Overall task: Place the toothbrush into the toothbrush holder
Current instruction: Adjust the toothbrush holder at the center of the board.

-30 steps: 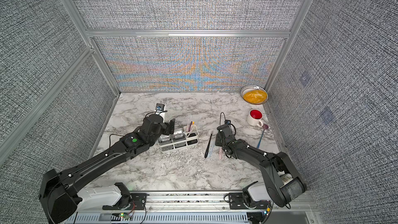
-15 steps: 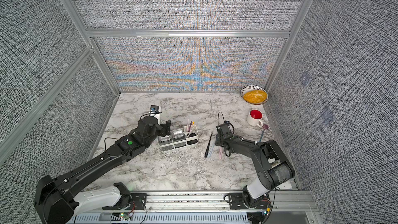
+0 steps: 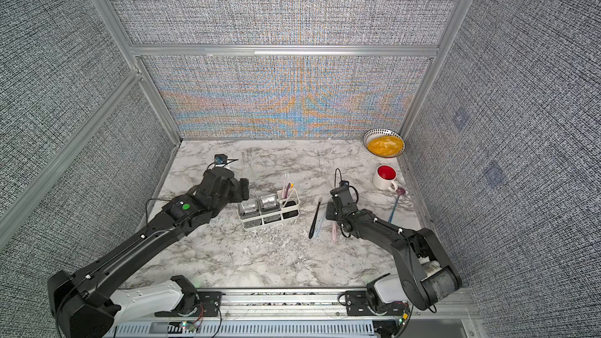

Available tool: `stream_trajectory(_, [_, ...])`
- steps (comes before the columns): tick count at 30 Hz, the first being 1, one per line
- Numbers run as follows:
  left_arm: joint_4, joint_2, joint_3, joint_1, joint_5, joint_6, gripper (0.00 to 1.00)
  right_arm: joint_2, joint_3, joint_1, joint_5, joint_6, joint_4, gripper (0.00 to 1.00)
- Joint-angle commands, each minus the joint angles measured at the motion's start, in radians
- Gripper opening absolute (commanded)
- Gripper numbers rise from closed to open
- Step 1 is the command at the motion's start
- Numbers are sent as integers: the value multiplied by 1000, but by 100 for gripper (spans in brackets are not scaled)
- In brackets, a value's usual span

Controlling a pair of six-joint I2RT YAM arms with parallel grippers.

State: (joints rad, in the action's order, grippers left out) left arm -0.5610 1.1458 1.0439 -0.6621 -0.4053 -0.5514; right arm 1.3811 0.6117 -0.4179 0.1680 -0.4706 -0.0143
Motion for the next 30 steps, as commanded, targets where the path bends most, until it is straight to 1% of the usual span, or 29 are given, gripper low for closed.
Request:
stream_trajectory(1, [-212,-26,-7,34,104,-115,86,-33,11,0,-46,30,-53,7])
stream_trajectory(5, [-249,-51,-39,40,185,-160,86,-58,23,0,-80,35,-82,7])
stream_trajectory(9, [-267,-74,-70,41,294,-197,85,-70,19,-4,-114,29,-106,7])
stream_trajectory(13, [-245,-144,-131,41,405,-209,81,-76,2,-4,-125,32,-123,7])
stream_trajectory(16, [-265,-147,-163,41,463,-212,81,-72,-6,-4,-133,33,-138,7])
stream_trajectory(19, [-261,-107,-194,41,469,-207,81,-64,-10,-5,-145,29,-157,7])
stream_trajectory(24, [-152,-19,-244,41,490,-203,81,-70,-10,-9,-155,21,-170,7])
stream_trajectory(30, [-75,108,-242,47,424,-180,81,-72,-8,-18,-159,20,-176,7])
